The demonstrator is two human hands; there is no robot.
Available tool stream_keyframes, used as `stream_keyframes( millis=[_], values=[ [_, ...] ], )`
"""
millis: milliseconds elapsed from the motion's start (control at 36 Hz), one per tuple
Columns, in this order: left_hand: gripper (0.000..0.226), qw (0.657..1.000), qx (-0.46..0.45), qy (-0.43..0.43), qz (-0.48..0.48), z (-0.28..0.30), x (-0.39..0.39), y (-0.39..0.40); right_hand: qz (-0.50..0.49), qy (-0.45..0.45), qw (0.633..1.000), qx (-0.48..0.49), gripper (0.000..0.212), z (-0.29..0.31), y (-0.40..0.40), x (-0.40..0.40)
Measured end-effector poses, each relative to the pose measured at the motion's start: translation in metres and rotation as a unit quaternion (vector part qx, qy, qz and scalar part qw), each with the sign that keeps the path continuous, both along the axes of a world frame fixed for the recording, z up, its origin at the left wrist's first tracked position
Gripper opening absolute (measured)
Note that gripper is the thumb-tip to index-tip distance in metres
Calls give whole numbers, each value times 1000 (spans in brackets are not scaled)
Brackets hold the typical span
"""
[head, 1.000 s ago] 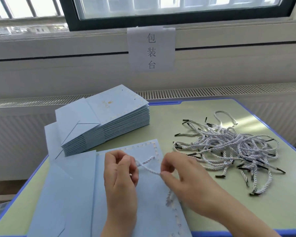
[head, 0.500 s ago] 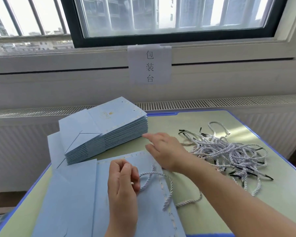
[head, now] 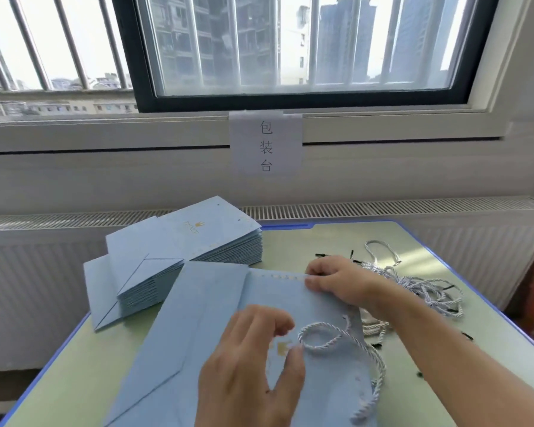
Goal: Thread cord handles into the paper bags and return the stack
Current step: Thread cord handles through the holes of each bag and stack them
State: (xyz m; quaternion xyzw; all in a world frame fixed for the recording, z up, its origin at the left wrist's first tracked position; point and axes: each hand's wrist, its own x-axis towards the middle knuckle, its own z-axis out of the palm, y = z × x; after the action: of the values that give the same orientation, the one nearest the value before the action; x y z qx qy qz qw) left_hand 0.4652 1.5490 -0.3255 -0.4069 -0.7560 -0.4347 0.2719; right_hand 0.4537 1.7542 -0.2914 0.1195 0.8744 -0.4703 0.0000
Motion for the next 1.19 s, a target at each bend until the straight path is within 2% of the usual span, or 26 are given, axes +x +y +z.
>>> stream_keyframes(
  millis=[56,111,167,222,250,306,333,361,389,417,444,472,611,722,833,889,972,1028,1139,1194],
  values=[
    [30,997,15,67,38,11,-1,-4,-45,23,997,-55,28,5,19,14],
    [50,993,41,58,93,18,-5,-8,-90,55,987,-118,26,11,35,25],
    [74,989,64,2,132,22,-9,-8,-136,93,969,-183,23,17,50,34],
    [96,979,115,-133,103,30,-8,-1,-181,129,949,-225,21,21,62,38],
    [106,955,156,-247,59,36,-7,4,-198,144,940,-238,21,23,67,38],
    [122,846,234,-476,-64,43,-6,19,-226,168,926,-252,21,24,73,37],
    [117,788,242,-552,-129,44,-7,27,-235,177,921,-254,21,23,76,36],
    [101,753,232,-590,-177,45,-9,35,-241,181,920,-251,22,22,77,35],
    [76,742,221,-599,-202,44,-12,43,-245,185,920,-243,21,19,79,35],
    [52,743,220,-597,-206,44,-15,51,-246,188,922,-233,21,16,81,33],
    [38,749,227,-591,-197,44,-18,57,-250,191,922,-226,19,13,84,32],
    [35,752,238,-584,-190,45,-22,63,-258,194,921,-220,16,10,88,31],
    [32,757,268,-566,-183,52,-43,88,-291,154,935,-127,31,-4,115,18],
    [26,757,252,-580,-164,55,-61,109,-261,85,960,-49,46,-18,131,2],
    [23,751,253,-590,-156,55,-80,128,-274,20,954,-121,63,-20,143,-12],
    [24,752,253,-588,-157,56,-89,135,-281,15,948,-151,71,-22,151,-14],
    [26,748,271,-581,-171,62,-103,139,-248,41,958,-136,70,-27,159,-13],
    [26,735,294,-581,-192,68,-113,142,-214,18,972,-94,67,-30,157,-10],
    [36,742,310,-555,-210,80,-131,156,-115,-16,993,16,60,-36,147,1],
    [38,745,311,-548,-219,86,-136,164,-77,-25,996,46,62,-36,138,10]
  ],
)
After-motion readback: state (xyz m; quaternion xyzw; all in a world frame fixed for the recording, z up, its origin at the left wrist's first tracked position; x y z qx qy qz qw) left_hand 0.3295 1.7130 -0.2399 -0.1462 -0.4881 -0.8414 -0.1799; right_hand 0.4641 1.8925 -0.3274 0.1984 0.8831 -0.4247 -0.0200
